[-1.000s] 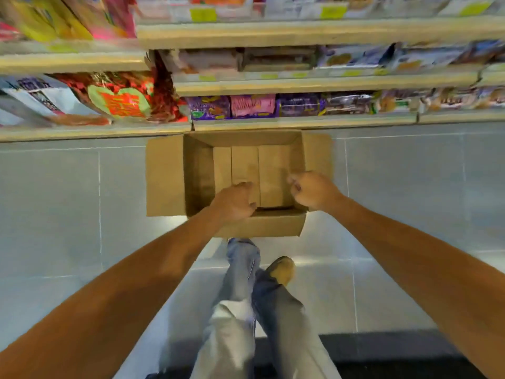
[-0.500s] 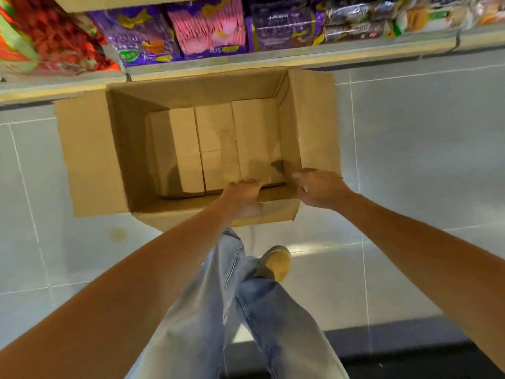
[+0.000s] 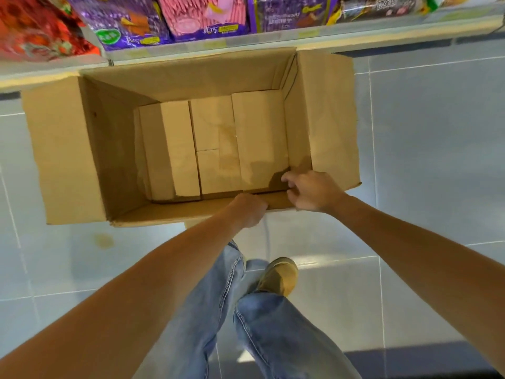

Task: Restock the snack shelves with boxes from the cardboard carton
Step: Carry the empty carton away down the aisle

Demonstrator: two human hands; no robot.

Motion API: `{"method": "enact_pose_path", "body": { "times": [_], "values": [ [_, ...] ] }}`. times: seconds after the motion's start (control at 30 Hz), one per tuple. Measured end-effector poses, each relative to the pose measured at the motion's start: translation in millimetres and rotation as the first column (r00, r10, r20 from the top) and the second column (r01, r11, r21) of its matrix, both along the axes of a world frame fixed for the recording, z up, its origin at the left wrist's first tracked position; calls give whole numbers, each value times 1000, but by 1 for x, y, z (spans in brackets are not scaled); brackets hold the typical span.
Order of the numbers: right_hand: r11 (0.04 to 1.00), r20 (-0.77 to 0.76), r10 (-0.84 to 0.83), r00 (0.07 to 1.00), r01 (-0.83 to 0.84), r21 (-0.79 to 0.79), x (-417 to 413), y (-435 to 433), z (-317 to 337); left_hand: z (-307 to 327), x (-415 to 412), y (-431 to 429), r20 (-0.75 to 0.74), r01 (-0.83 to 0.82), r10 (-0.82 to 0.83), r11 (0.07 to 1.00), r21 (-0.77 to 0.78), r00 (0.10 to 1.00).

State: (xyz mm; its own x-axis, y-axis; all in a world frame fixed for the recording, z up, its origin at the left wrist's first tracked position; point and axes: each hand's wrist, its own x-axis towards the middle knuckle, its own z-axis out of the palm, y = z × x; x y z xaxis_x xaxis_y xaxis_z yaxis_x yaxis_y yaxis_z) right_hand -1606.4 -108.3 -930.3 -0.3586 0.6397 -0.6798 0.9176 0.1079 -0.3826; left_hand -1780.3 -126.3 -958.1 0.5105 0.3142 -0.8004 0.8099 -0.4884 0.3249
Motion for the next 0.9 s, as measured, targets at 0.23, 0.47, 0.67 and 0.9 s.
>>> {"method": "enact_pose_path", "body": {
  "times": [0.23,0.47,0.67,0.9],
  "values": [
    [982,-6,157,988,-157,-108,-13,-1,31,57,10,29,153,57,-75,991,122,985],
    [966,190,258,947,-254,-44,0,17,121,146,26,44,219,-102,85,992,71,972],
    [965,218,248,944,-260,27,28,12,225,224,55,49,211,-80,70,996,35,975],
    [987,331,90,939,-129,96,122,-19,374,371,154,45,271,119,-145,987,113,952]
  ]
}}
